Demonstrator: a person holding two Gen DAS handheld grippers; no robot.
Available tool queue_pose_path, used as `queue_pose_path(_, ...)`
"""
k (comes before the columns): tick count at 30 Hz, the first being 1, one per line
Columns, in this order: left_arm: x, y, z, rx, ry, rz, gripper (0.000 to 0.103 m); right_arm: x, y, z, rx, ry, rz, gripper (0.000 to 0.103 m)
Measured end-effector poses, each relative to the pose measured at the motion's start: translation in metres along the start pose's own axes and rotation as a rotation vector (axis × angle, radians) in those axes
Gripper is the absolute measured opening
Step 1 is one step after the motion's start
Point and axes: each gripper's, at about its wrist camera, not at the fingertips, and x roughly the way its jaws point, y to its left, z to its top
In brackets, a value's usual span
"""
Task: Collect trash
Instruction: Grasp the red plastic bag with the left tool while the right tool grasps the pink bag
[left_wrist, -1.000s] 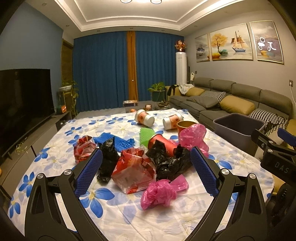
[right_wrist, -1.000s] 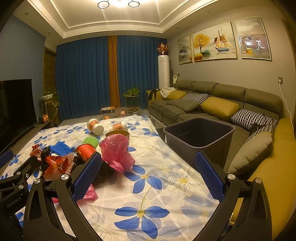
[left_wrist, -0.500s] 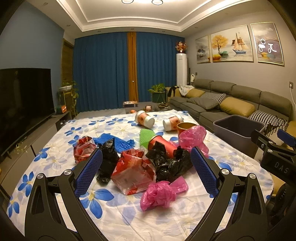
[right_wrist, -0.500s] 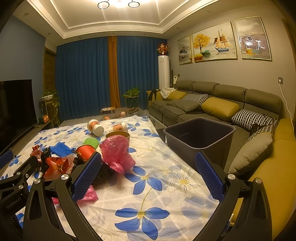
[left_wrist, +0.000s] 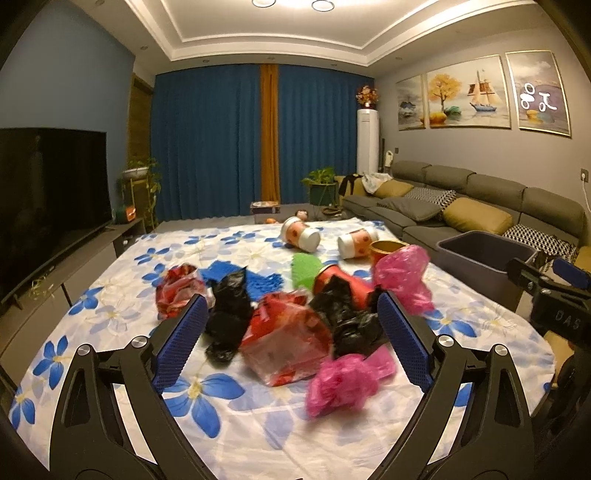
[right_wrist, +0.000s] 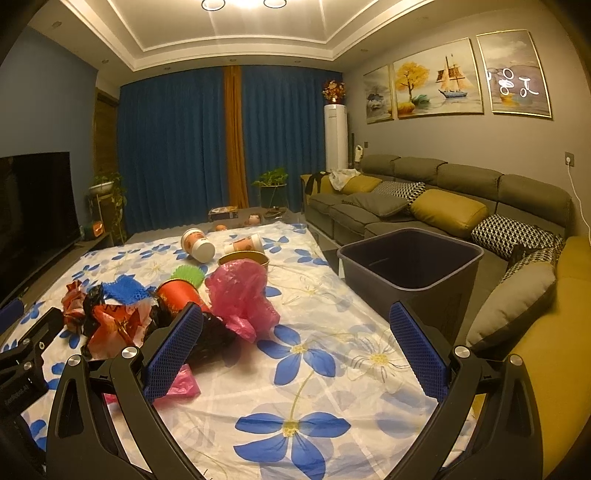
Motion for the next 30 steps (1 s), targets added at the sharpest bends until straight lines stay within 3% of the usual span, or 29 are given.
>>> queue_pose_path(8, 0.021, 0.029, -0.006, -0.047, 0.052, 0.004, 0.072, 0.021, 0.02, -0.007, -0.03, 0.039, 0.062, 0.098)
queue_pose_path(20, 0.078, 0.027, -0.006, -0.008, 0.164, -0.065, 0.054, 0.04, 0.049, -0.02, -0.079, 0.093, 0.143, 0.087)
queue_pose_path(24, 0.094, 0.03, -0.002, -0.034, 0.205, -0.096, 0.053, 0.043, 0.054, -0.024, -0.092, 0.11, 0.159, 0.083)
queue_pose_path(30, 0.083, 0.045, -0.003, -0.071, 0.189, -0.051, 0.053, 0.042, 0.07, -0.035, -0.108, 0.159, 0.261, 0.08)
